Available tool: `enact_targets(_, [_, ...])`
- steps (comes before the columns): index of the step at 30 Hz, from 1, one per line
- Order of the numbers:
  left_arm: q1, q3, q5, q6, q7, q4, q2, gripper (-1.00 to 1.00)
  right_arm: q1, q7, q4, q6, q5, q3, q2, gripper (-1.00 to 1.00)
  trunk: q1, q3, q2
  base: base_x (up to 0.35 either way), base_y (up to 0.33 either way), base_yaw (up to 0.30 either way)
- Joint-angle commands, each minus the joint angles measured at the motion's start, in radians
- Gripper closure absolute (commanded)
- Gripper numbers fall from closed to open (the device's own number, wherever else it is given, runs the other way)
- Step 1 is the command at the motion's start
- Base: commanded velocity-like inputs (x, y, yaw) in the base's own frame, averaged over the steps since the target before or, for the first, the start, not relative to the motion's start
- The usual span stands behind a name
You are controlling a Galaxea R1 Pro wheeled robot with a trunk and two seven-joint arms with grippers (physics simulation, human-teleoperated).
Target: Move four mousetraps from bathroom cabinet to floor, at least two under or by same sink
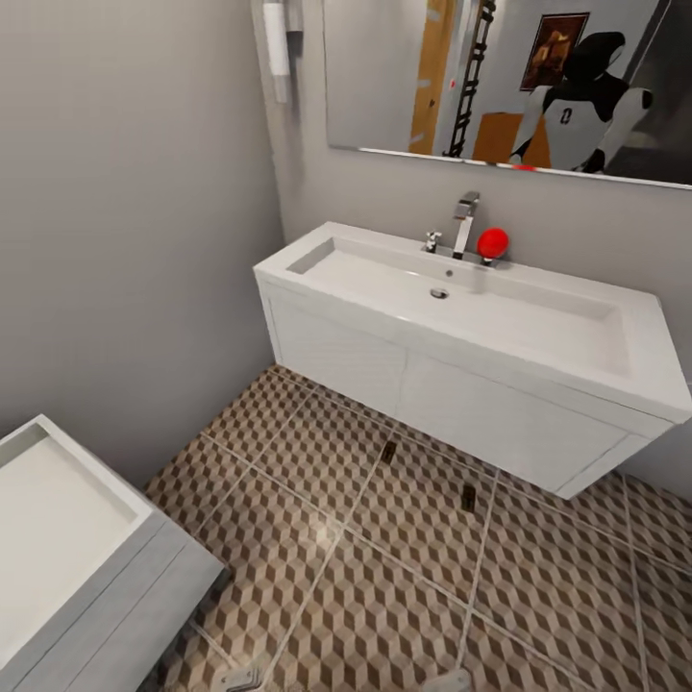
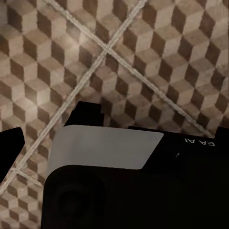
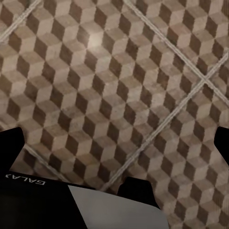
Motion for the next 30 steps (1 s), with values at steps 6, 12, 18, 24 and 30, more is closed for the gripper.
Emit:
enact_targets(6, [-0.001, -0.008, 0.006, -0.003, 0.006, -0.003, 0.0, -1.0, 0.0, -0.006, 0.001, -0.002, -0.002, 0.008, 0.0, -1.0, 0.0, -0.001, 0.0, 0.0, 0.0, 0.287])
enact_targets(12, [-0.001, -0.008, 0.006, -0.003, 0.006, -0.003, 0.0, -1.0, 0.0, -0.006, 0.001, -0.002, -0.002, 0.008, 0.0, -1.0, 0.0, -0.001, 0.0, 0.0, 0.0, 0.287])
enact_targets(18, [-0.001, -0.008, 0.006, -0.003, 0.006, -0.003, 0.0, -1.0, 0.0, -0.006, 0.001, -0.002, -0.002, 0.007, 0.0, -1.0, 0.0, -0.001, 0.0, 0.0, 0.0, 0.287])
enact_targets(24, [-0.001, -0.008, 0.006, -0.003, 0.006, -0.003, 0.0, -1.0, 0.0, -0.006, 0.001, -0.002, -0.001, 0.008, 0.0, -1.0, 0.0, -0.001, 0.0, 0.0, 0.0, 0.286])
enact_targets(30, [-0.001, -0.008, 0.006, -0.003, 0.006, -0.003, 0.0, -1.0, 0.0, -0.006, 0.001, -0.002, -0.002, 0.008, 0.0, -1.0, 0.0, -0.001, 0.0, 0.0, 0.0, 0.286])
